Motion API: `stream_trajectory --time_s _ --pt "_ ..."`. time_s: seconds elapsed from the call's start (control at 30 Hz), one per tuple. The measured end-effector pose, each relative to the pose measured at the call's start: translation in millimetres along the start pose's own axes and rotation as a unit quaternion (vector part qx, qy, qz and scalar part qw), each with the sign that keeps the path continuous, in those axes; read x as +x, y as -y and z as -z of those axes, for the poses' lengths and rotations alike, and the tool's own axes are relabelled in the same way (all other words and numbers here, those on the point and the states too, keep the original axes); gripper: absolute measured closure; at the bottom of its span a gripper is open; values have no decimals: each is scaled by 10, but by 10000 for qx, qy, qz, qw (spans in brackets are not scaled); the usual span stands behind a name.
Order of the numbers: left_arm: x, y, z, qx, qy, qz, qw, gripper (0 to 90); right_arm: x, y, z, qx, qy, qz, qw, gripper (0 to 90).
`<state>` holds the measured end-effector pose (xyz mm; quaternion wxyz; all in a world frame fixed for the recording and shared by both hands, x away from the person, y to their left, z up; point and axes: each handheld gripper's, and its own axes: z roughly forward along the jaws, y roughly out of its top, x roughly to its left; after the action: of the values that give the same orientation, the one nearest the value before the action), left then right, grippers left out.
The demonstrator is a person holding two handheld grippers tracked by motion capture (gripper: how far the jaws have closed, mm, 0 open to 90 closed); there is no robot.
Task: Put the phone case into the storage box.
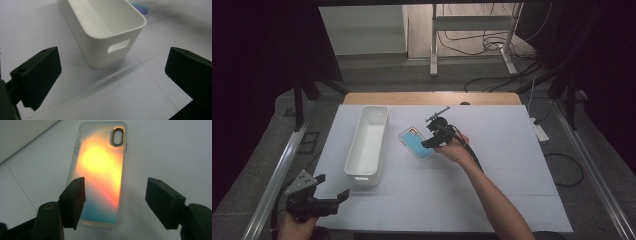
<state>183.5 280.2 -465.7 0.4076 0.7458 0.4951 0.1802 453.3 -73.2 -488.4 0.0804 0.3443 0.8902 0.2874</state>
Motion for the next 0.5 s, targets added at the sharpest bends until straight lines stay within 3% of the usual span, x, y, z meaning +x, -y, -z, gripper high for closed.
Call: stream_trajectory --time_s 0.2,0.3,0.5 --pt "0 1 0 -1 1 -2 10000 14 -59 -28 -92 174 20 -171 9997 74" --pt "1 1 0 -2 4 -3 10000 14 -87 -20 -137 204 21 -178 9996 3" --pt "2 1 0 -3 5 0 10000 15 -110 -9 -197 181 81 -166 9997 0"
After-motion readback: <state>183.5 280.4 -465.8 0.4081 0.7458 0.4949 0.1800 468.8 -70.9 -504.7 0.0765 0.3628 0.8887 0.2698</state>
